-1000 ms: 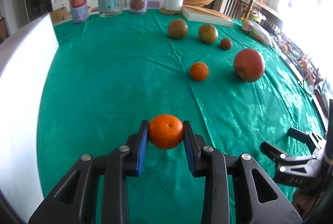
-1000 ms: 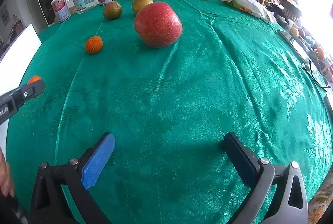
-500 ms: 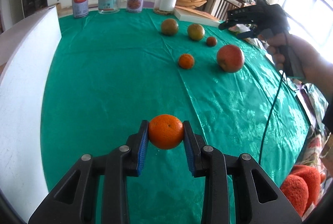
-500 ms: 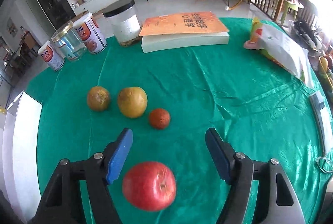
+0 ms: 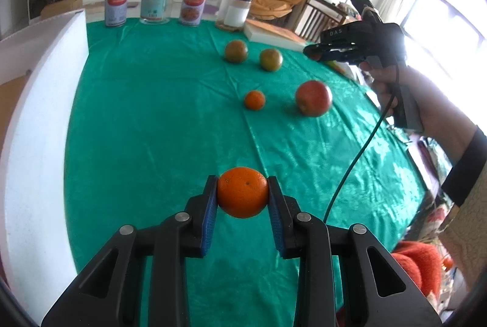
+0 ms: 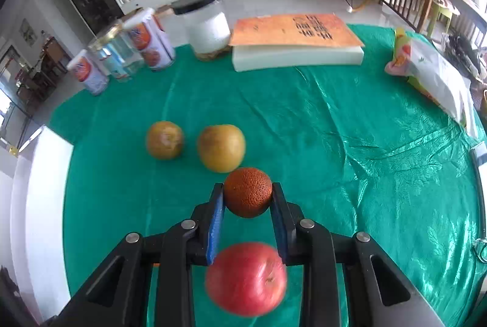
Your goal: Organize fruits
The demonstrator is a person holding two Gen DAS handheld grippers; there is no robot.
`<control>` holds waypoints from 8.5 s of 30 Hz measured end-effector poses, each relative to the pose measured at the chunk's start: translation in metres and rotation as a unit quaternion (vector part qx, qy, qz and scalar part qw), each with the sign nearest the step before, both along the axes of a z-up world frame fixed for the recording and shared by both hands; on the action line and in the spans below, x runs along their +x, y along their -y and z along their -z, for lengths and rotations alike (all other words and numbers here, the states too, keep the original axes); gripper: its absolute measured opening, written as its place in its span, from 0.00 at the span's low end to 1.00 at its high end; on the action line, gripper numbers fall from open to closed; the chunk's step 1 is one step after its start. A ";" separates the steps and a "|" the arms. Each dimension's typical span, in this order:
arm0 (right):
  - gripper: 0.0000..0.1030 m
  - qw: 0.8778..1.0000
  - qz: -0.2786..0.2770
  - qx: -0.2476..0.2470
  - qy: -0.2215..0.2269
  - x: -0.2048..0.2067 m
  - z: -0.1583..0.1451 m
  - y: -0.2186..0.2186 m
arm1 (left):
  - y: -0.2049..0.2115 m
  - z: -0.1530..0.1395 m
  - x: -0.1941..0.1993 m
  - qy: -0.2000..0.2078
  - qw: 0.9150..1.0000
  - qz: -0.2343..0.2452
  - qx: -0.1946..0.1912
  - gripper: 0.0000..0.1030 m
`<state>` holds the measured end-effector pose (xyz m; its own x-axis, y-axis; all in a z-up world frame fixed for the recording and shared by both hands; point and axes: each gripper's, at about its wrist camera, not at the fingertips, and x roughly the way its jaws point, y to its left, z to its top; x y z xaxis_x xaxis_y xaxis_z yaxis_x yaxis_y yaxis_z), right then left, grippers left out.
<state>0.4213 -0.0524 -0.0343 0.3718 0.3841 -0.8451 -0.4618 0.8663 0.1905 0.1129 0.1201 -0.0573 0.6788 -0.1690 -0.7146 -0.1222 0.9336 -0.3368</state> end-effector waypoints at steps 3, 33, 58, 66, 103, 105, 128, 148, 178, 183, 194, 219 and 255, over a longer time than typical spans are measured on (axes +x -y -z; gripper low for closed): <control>0.29 0.996 -0.080 0.046 -0.005 -0.069 -0.041 -0.027 | -0.010 -0.038 -0.027 0.027 0.998 0.012 -0.049 0.30; 0.95 0.973 -0.177 0.136 0.054 -0.297 -0.068 -0.102 | -0.108 -0.098 -0.130 0.053 0.982 -0.171 0.054 0.88; 1.00 0.955 0.274 -0.090 0.064 -0.037 0.100 0.169 | 0.014 0.086 0.124 -0.066 0.982 -0.090 0.155 0.90; 1.00 0.953 0.281 -0.091 0.065 -0.034 0.100 0.167 | 0.012 0.086 0.126 -0.067 0.982 -0.089 0.153 0.92; 1.00 0.953 0.282 -0.091 0.064 -0.034 0.100 0.166 | 0.010 0.087 0.126 -0.069 0.982 -0.092 0.152 0.95; 1.00 0.953 0.282 -0.091 0.064 -0.034 0.100 0.167 | 0.010 0.086 0.126 -0.069 0.982 -0.093 0.152 0.95; 1.00 0.953 0.282 -0.091 0.064 -0.034 0.100 0.166 | 0.010 0.087 0.127 -0.071 0.981 -0.094 0.155 0.96; 1.00 0.953 0.282 -0.091 0.064 -0.034 0.100 0.166 | 0.010 0.087 0.127 -0.071 0.981 -0.094 0.155 0.96; 1.00 0.953 0.282 -0.092 0.064 -0.034 0.100 0.166 | 0.010 0.087 0.127 -0.071 0.981 -0.094 0.155 0.96; 1.00 0.953 0.282 -0.092 0.064 -0.034 0.100 0.166 | 0.010 0.087 0.127 -0.070 0.981 -0.094 0.153 0.96; 1.00 0.953 0.282 -0.092 0.064 -0.034 0.100 0.166 | 0.010 0.086 0.127 -0.070 0.981 -0.096 0.153 0.96; 1.00 0.953 0.283 -0.092 0.064 -0.034 0.100 0.166 | 0.011 0.086 0.127 -0.072 0.981 -0.096 0.155 0.96; 0.73 0.987 0.033 0.013 0.155 -0.098 0.039 0.096 | 0.013 0.086 0.128 -0.073 0.980 -0.096 0.159 0.96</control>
